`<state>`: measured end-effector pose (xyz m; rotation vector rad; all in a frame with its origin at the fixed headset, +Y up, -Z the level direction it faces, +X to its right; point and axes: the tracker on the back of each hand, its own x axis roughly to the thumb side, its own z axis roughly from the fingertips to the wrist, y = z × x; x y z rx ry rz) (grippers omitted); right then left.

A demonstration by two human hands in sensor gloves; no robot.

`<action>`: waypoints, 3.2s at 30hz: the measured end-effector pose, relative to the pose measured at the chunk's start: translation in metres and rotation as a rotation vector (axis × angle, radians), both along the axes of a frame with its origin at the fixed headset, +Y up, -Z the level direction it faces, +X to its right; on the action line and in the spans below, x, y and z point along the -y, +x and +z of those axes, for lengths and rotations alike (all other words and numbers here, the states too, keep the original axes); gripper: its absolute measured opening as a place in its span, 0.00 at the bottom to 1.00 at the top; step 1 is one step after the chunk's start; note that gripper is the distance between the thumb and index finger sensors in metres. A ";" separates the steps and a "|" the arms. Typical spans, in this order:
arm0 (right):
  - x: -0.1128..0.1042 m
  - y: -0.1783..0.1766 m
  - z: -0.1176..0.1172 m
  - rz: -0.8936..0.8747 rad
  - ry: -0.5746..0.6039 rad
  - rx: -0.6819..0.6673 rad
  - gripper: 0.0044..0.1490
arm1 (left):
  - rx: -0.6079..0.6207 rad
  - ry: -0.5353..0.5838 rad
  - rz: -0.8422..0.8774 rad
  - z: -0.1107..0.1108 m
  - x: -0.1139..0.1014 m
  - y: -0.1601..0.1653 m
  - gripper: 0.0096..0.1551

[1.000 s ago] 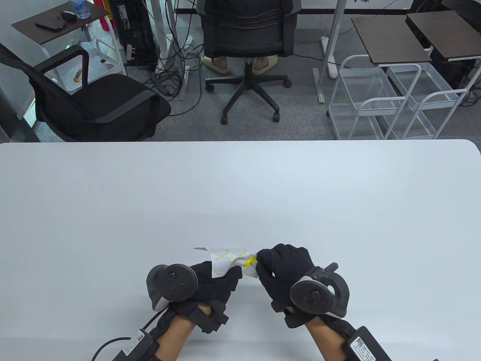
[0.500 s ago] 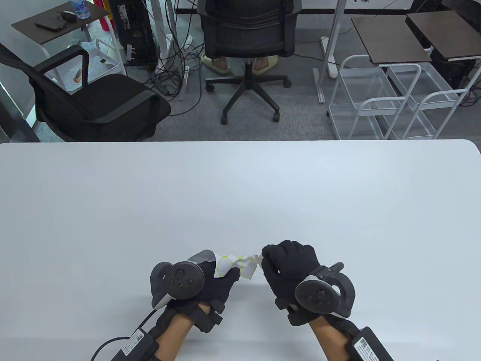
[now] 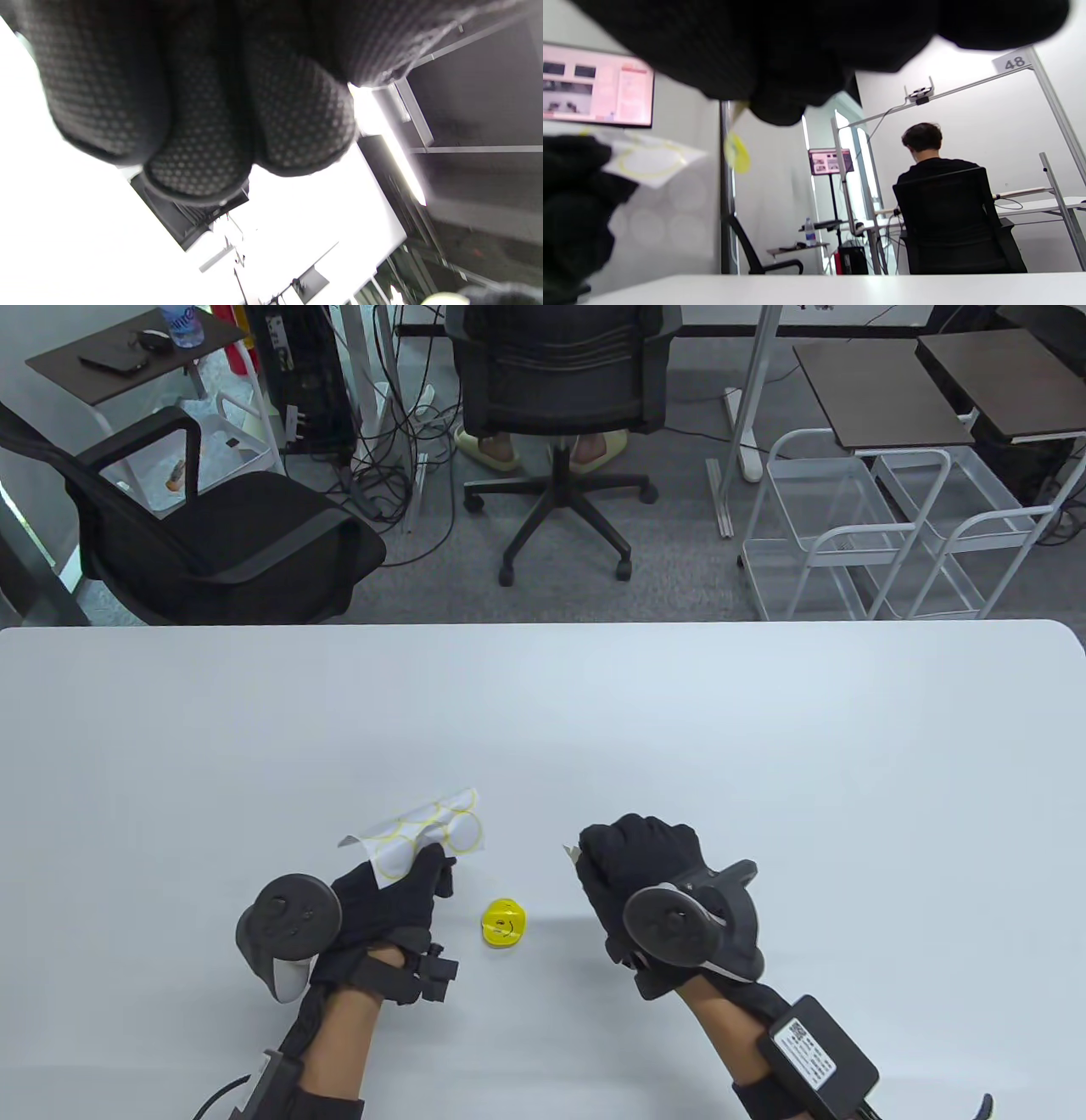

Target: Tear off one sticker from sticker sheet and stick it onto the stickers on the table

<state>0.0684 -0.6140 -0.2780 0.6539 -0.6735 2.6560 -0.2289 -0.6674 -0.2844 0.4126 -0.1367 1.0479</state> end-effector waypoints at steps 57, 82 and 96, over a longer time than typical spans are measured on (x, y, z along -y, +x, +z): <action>0.005 0.105 -0.005 -0.251 -0.149 0.102 0.48 | 0.007 -0.236 -0.022 -0.015 0.029 -0.012 0.24; 0.019 0.114 -0.008 -0.267 -0.230 0.107 0.47 | 0.114 -1.058 0.143 -0.087 0.091 0.013 0.27; 0.019 0.115 -0.006 -0.281 -0.234 0.097 0.47 | -0.013 -1.262 -0.420 -0.080 0.071 -0.025 0.51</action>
